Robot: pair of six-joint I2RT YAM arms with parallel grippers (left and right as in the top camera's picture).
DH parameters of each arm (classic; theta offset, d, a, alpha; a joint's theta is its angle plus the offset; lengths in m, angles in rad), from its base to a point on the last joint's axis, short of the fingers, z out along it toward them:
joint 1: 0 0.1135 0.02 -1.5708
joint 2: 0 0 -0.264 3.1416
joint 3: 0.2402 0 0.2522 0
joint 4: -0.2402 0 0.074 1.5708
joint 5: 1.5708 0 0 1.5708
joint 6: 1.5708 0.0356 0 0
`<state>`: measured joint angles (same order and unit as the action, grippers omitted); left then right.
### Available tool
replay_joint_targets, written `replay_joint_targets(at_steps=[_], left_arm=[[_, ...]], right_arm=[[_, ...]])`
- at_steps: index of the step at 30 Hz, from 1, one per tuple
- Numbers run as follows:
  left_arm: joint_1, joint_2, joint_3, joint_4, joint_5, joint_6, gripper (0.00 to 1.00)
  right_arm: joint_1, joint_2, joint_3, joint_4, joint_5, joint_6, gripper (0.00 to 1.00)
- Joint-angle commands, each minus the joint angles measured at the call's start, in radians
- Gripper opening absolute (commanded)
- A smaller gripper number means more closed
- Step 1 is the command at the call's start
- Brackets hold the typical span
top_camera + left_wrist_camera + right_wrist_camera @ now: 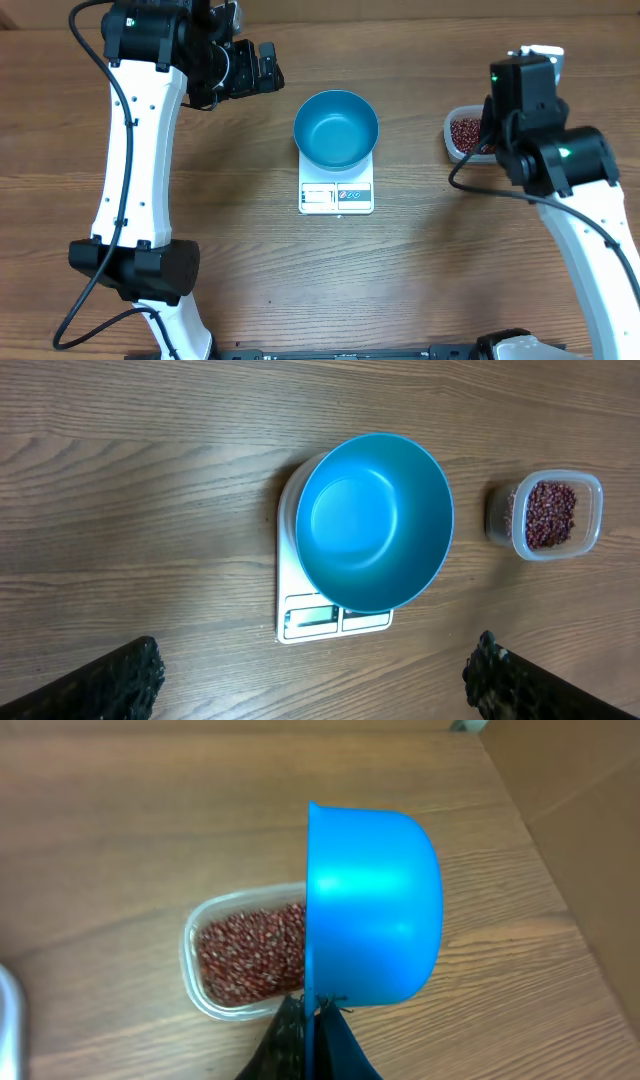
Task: Scoop item into bowl and weigh 150g on scale
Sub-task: 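Carry the blue scoop with the right gripper to the bean tub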
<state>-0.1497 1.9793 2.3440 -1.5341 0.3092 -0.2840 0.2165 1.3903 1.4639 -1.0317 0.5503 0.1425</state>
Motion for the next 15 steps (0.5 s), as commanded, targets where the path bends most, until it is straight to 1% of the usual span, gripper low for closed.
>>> replay_joint_targets(at_steps=[1,4,11,15], left_arm=[[-0.001,-0.021,0.016,0.001,-0.006,0.019,1.0],[-0.001,-0.021,0.016,0.001,-0.006,0.019,1.0],[-0.001,-0.021,0.016,0.001,-0.006,0.019,1.0],[-0.001,-0.021,0.016,0.001,-0.006,0.019,1.0]], right_arm=[[-0.001,0.077,0.034,0.008,0.025,-0.119,0.04],[-0.001,0.14,0.034,0.009,0.031,-0.159,0.04],[-0.001,0.249,0.034,0.01,0.13,-0.159,0.04],[-0.001,0.293,0.034,0.012,0.13,-0.164,0.04]])
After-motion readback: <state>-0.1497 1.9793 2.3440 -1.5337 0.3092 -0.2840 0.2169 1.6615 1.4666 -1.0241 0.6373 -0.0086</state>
